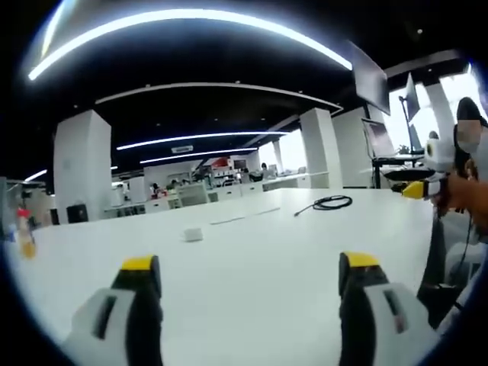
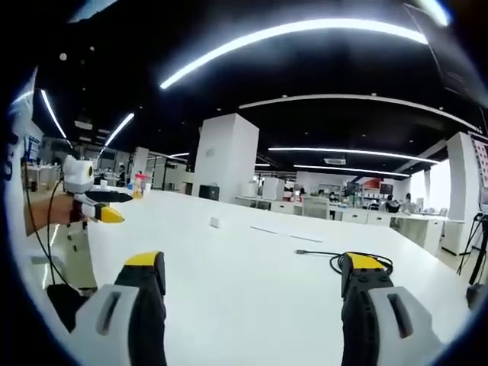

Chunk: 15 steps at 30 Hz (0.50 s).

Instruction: Plug the desk Type‑C cable into the charger adapter.

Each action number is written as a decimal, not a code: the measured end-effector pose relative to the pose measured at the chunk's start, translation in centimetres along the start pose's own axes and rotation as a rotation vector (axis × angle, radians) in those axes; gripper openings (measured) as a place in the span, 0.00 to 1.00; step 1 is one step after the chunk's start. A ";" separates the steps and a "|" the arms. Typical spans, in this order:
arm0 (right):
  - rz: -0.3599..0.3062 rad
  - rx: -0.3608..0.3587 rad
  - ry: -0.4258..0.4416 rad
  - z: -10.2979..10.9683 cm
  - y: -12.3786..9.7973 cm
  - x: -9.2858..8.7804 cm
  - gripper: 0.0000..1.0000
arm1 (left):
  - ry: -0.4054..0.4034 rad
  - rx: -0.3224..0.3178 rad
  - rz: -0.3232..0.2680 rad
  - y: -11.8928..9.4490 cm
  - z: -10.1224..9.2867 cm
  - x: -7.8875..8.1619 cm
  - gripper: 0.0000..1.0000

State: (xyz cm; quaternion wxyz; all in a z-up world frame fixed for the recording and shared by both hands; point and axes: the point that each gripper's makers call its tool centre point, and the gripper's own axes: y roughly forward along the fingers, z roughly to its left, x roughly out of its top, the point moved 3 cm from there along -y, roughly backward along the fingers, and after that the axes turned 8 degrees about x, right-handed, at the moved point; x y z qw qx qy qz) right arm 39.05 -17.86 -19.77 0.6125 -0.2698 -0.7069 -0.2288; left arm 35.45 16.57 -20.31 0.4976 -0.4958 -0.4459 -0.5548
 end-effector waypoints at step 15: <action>0.020 -0.026 0.028 -2.6 2.6 -0.6 0.96 | 0.024 -0.033 0.027 5.9 2.4 -0.4 0.92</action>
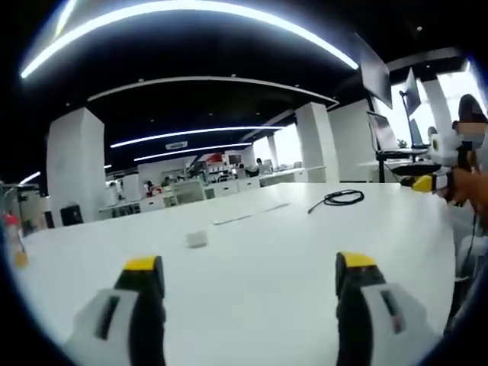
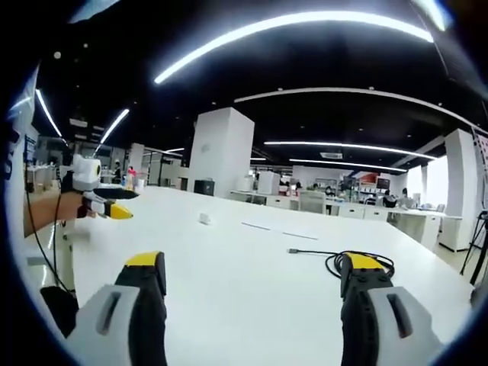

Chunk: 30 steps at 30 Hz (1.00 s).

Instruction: Plug the desk Type‑C cable into the charger adapter.

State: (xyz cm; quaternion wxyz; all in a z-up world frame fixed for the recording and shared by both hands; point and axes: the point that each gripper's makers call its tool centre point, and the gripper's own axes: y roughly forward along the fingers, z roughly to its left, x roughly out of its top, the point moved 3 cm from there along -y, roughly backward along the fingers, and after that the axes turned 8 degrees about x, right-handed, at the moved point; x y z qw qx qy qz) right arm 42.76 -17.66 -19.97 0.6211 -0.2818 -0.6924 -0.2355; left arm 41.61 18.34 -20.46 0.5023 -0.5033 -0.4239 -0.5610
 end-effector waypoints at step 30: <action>0.050 0.016 0.023 -0.4 2.0 -1.7 0.95 | 0.329 -0.117 0.012 10.5 5.6 2.5 0.64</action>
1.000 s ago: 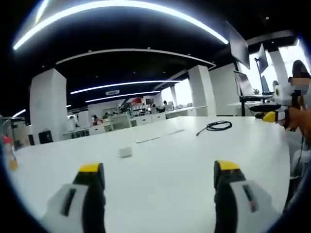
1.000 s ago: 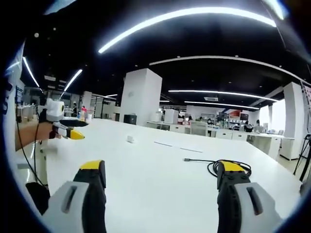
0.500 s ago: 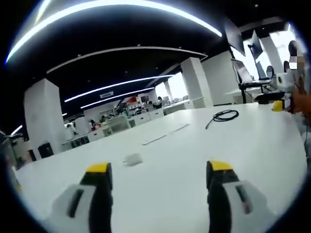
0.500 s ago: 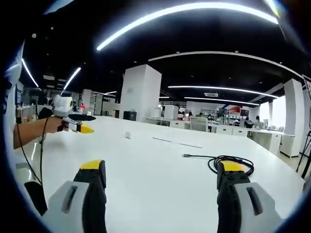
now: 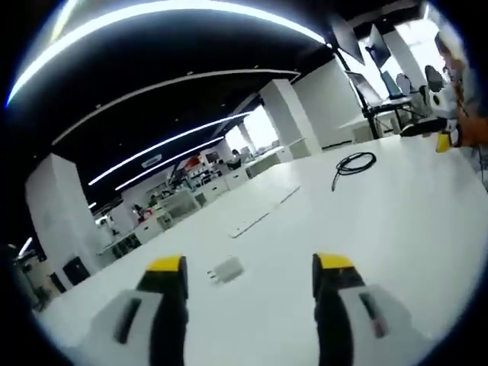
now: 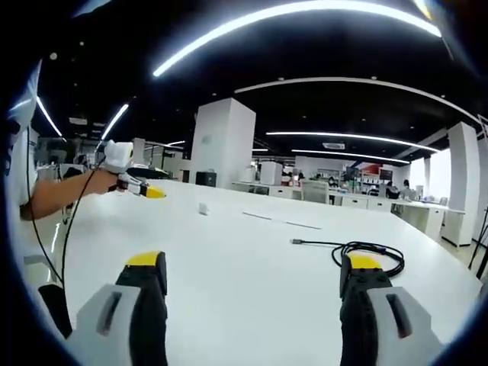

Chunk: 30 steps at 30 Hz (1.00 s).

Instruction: Plug the desk Type‑C cable into the charger adapter.

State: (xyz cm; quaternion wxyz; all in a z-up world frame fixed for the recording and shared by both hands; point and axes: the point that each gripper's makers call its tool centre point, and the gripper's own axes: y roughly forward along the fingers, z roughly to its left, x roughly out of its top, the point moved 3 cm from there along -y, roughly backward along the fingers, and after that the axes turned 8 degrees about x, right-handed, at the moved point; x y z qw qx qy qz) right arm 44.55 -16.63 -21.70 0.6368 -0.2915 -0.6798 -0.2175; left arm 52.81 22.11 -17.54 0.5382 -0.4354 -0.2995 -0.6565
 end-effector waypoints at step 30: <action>0.001 -0.029 0.052 -0.8 0.1 -1.0 0.95 | 0.176 -0.241 0.150 10.7 2.9 -4.2 0.29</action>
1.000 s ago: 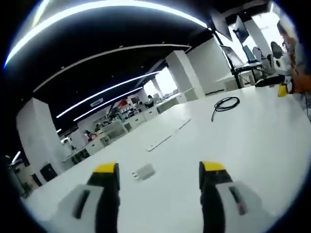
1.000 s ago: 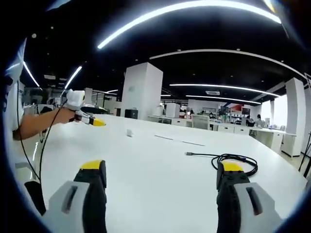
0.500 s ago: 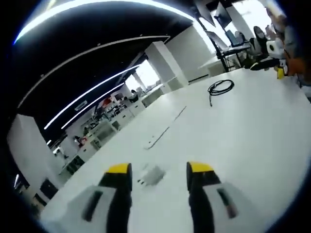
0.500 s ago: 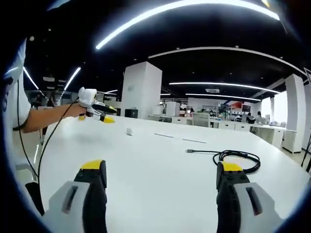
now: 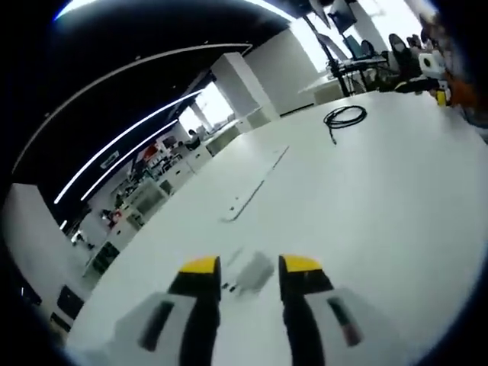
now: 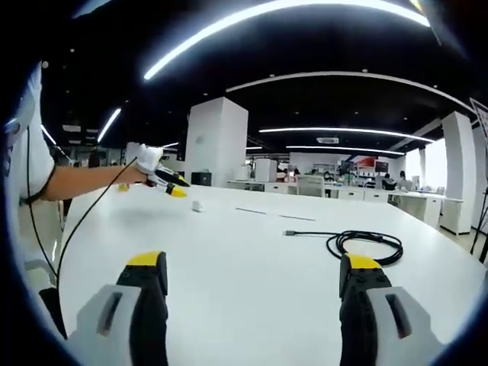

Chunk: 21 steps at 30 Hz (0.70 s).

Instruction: Plug the desk Type‑C cable into the charger adapter.

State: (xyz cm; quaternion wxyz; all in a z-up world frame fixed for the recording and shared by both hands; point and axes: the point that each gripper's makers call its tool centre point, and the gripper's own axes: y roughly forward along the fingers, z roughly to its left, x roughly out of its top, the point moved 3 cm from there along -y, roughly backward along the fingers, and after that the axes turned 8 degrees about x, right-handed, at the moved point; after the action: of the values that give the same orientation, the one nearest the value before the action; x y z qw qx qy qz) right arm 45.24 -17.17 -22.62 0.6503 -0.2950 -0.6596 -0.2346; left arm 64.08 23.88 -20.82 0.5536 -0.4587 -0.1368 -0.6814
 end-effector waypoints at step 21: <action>0.005 0.004 0.011 -1.3 -0.1 -1.0 0.94 | 0.134 -0.182 0.153 4.7 0.3 -2.4 0.22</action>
State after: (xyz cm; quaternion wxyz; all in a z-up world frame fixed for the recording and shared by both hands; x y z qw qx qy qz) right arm 46.05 -18.25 -23.55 0.6551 -0.2941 -0.6556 -0.2335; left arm 68.26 24.02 -24.03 0.5682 -0.4694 -0.0017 -0.6759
